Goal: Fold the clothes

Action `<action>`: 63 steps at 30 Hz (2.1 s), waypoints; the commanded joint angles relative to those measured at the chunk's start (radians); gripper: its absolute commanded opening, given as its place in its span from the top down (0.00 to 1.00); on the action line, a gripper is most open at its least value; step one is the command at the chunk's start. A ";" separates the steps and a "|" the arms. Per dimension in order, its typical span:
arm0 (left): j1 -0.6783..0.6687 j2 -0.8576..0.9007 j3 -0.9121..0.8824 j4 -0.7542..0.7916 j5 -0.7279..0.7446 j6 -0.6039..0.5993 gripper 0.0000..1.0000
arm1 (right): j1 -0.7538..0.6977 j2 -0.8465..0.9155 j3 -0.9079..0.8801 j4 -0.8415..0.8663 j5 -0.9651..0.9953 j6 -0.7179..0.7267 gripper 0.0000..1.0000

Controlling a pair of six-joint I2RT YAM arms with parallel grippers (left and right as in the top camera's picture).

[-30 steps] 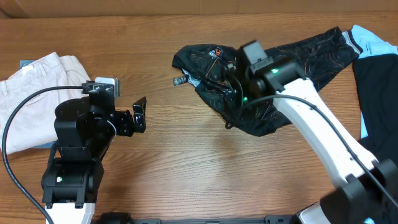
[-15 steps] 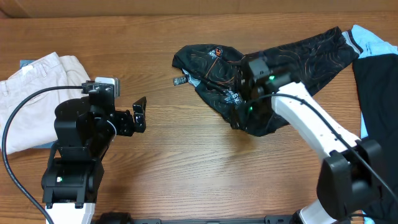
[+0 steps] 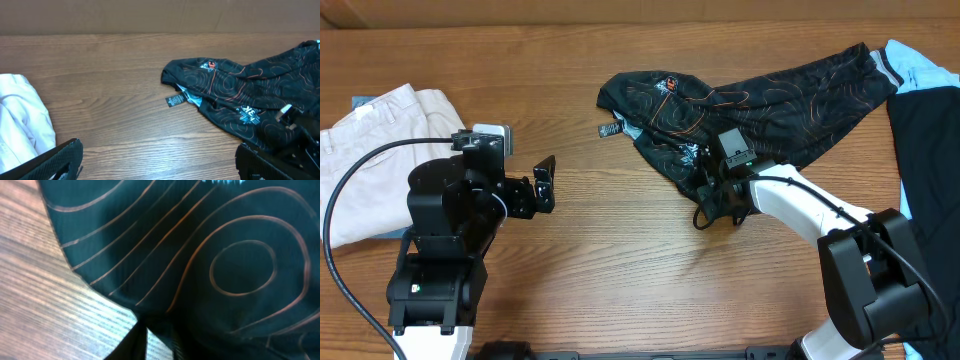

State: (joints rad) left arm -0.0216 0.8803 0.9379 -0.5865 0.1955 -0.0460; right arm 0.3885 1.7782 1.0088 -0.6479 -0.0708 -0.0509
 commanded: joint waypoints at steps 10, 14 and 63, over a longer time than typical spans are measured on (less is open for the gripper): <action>0.008 0.002 0.024 0.001 0.011 0.013 0.00 | 0.088 -0.056 0.138 -0.150 -0.043 0.003 0.96; 0.008 0.001 0.024 0.001 0.011 0.013 0.00 | 0.188 -0.082 0.285 -0.229 -0.003 0.004 0.96; 0.008 0.002 0.024 -0.017 0.012 0.012 0.00 | 0.116 -0.098 0.577 -0.641 -0.060 -0.128 0.64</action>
State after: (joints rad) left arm -0.0189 0.8829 0.9382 -0.5827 0.1955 -0.0456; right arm 0.5541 1.6779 1.5932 -1.2789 -0.1726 -0.1734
